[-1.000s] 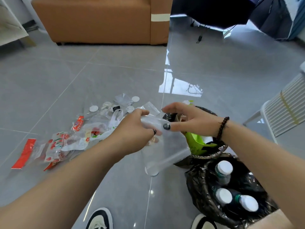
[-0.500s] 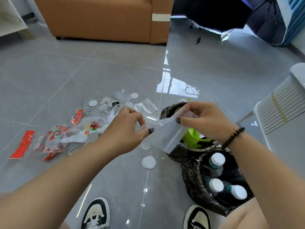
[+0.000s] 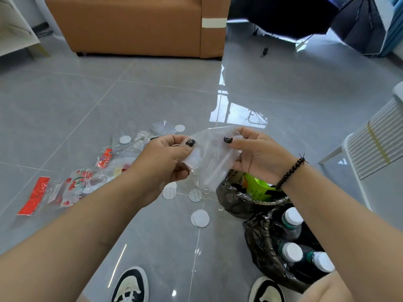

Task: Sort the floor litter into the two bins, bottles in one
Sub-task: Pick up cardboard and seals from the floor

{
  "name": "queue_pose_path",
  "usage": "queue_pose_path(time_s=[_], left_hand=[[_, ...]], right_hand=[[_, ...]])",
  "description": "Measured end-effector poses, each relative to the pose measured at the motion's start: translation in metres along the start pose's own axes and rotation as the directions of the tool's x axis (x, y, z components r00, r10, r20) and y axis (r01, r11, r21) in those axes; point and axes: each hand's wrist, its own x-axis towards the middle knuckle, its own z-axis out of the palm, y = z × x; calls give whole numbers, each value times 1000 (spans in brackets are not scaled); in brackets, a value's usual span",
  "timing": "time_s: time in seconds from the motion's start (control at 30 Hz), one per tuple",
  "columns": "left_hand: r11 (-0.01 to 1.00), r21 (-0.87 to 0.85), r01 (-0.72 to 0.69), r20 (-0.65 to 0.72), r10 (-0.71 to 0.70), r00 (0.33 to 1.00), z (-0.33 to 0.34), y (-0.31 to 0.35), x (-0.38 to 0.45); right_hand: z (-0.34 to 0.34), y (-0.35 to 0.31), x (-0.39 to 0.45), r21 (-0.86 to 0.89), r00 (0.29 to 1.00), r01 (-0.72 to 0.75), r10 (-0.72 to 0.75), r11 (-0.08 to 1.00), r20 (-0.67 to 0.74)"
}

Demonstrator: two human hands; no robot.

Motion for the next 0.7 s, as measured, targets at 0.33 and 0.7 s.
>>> queue_pose_path(time_s=[0.33,0.7], left_hand=[[978,208,-9,-26,15,1000,-2,-2,1],[995,65,-72,-116,79,990,-6,-1,6]], right_hand=[[-6,3,6,-166,964,134,-167,977,-205],[-13,-2,8,-206,949,128,-181,970,-258]])
